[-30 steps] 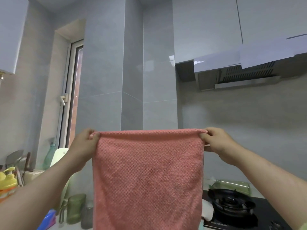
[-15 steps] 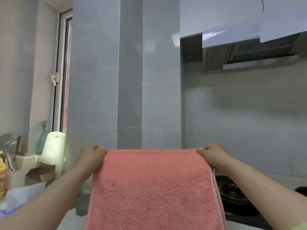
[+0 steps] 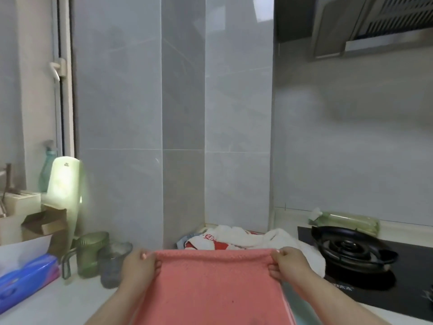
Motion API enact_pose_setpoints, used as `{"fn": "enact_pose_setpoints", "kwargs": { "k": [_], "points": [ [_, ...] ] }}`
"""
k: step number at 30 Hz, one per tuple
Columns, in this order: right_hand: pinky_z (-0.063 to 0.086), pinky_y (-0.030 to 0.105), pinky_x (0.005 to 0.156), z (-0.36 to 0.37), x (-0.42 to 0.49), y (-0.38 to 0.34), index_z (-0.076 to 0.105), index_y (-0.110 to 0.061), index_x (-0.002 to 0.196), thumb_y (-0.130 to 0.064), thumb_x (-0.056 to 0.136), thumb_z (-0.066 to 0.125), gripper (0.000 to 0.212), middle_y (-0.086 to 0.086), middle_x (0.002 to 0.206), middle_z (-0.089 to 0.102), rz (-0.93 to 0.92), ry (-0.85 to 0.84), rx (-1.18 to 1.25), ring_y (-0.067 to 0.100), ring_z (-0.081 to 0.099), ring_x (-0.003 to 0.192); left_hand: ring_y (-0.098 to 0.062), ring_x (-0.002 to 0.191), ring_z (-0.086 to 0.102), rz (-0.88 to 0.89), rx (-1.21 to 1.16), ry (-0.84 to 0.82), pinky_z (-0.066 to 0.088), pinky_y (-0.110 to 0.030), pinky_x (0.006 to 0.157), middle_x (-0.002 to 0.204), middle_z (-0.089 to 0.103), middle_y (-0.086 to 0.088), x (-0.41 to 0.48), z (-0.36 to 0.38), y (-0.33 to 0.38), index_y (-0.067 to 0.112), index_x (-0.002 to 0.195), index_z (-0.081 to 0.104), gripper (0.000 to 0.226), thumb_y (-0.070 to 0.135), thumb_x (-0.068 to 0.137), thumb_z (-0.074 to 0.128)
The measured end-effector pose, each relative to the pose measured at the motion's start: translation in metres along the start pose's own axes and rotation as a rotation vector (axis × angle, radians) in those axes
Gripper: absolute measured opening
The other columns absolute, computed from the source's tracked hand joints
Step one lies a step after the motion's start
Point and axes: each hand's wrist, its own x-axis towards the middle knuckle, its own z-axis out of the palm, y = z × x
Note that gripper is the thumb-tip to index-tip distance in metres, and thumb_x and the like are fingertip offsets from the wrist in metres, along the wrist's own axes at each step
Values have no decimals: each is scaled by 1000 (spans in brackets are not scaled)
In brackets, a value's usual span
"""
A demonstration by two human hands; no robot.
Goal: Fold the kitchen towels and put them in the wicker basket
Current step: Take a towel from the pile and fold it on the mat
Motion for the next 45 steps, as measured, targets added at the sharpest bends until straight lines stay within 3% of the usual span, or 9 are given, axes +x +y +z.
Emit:
{"fn": "enact_pose_setpoints", "kwargs": {
  "k": [5, 8, 12, 16, 22, 29, 33, 36, 45],
  "points": [
    [46, 27, 72, 12, 0, 32, 54, -27, 105, -9, 86, 53, 26, 1, 104, 60, -128, -46, -289, 20, 59, 92, -24, 112, 58, 224, 488, -148, 45, -37, 96, 113, 61, -2, -12, -2, -35, 13, 115, 58, 32, 8, 84, 61],
    [43, 22, 89, 16, -10, 45, 53, -21, 128, -1, 84, 52, 48, 0, 126, 57, -213, -137, -463, 15, 56, 112, -21, 134, 45, 296, 682, -306, 37, -32, 109, 160, 20, -11, -20, -4, -52, 21, 148, 33, 74, 14, 80, 61],
    [29, 16, 107, 15, -25, 49, 47, -16, 138, 0, 88, 51, 53, 1, 144, 40, -331, -238, -615, 7, 45, 121, -21, 131, 48, 404, 800, -355, 38, -29, 104, 163, -13, -4, -36, 0, -42, 31, 150, 27, 71, 19, 87, 56],
    [22, 13, 108, 8, -49, 54, 55, -20, 130, -4, 89, 52, 44, -5, 146, 38, -451, -198, -632, 6, 38, 132, -16, 148, 22, 488, 885, -362, 29, -29, 112, 164, 2, 0, -48, -9, -40, 27, 150, 31, 60, 29, 94, 53],
    [36, 3, 92, -20, -108, 87, 65, -21, 111, -9, 89, 58, 26, -12, 110, 54, -463, -81, -566, -2, 52, 100, -18, 107, 61, 499, 772, -250, 43, -28, 90, 114, 63, 6, -115, -56, -46, 33, 104, 63, 22, 22, 86, 69],
    [45, 12, 80, -42, -177, 132, 60, -31, 99, -13, 88, 67, 22, -11, 105, 60, -262, -39, -337, 0, 59, 93, -25, 83, 61, 300, 451, 22, 46, -15, 77, 101, 62, -9, -188, -104, -78, 24, 95, 64, 35, 4, 69, 79],
    [58, 51, 80, -37, -202, 140, 64, -8, 88, -9, 91, 65, 3, 14, 88, 69, 71, -56, 73, 25, 64, 75, -19, 77, 64, -34, 93, 21, 54, -24, 78, 101, 63, -23, -207, -104, -93, -3, 106, 57, 34, -12, 77, 72],
    [53, 39, 68, -34, -218, 139, 63, -1, 88, -17, 91, 65, 17, 19, 84, 65, 407, -159, 378, 29, 58, 74, -38, 95, 62, -360, -173, -71, 48, -54, 94, 100, 63, -24, -218, -106, -97, -7, 108, 51, 29, -1, 86, 68],
    [45, 31, 60, -41, -227, 138, 66, -7, 97, -17, 92, 62, 12, 14, 83, 66, 524, -219, 517, 24, 53, 69, -42, 96, 66, -512, -177, -220, 45, -55, 99, 103, 67, -31, -219, -124, -91, -11, 102, 59, 42, 9, 69, 77]
  ]
}}
